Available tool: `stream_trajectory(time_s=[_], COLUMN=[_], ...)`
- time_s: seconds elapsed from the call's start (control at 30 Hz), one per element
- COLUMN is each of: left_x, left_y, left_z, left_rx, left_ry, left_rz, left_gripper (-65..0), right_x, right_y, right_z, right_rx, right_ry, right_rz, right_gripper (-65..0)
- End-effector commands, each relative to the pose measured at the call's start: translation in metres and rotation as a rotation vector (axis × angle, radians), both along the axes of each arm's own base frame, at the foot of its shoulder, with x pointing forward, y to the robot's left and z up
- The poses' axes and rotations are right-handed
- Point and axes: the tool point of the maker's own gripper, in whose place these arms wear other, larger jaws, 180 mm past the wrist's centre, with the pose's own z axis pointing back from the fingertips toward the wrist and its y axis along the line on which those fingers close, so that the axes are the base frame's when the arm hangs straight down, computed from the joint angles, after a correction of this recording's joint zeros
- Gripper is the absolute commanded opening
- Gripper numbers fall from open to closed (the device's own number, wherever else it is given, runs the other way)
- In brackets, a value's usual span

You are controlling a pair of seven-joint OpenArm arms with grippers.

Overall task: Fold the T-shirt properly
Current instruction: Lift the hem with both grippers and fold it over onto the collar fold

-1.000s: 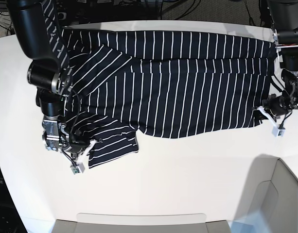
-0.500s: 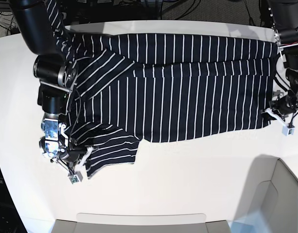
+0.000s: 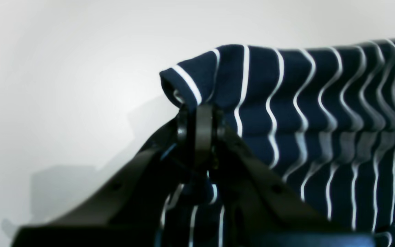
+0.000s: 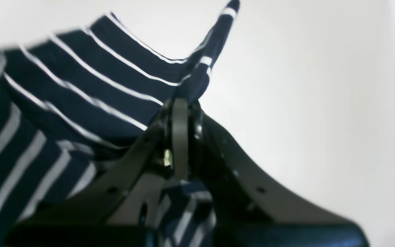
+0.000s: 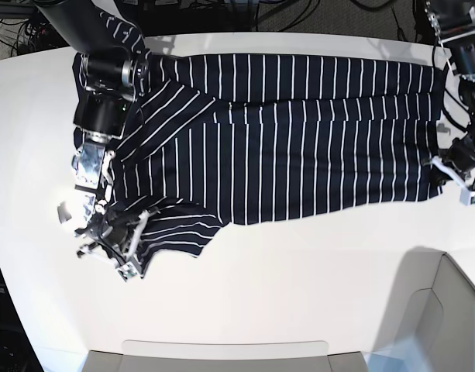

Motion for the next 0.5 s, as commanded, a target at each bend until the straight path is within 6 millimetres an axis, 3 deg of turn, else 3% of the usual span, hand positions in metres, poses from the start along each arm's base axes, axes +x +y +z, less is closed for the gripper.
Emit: stream_trajectory(time_s=[0.0,0.33,0.47], left_x=[0.008,-0.02,-0.033], left_y=[0.006,-0.004,0.012], left_z=[0.021,0.015,0.019], left_rx=[0.026,0.075,0.073], left_ry=[-0.061,-0.012,-0.029], left_rz=[-0.01,-0.069,-0.008], left_gripper=[-65.0,-65.0,-65.0], right_x=[0.009,-0.042,-0.057], right_y=[-0.001,-0.029,-0.04], right_z=[0.024,0.031,0.042], right_rx=[-0.005,-0.15,-0.204], right_ry=[-0.065,-0.057,-0.059], right_rz=[0.007,-0.069,-0.104], right_gripper=[-65.0,-65.0,-65.0])
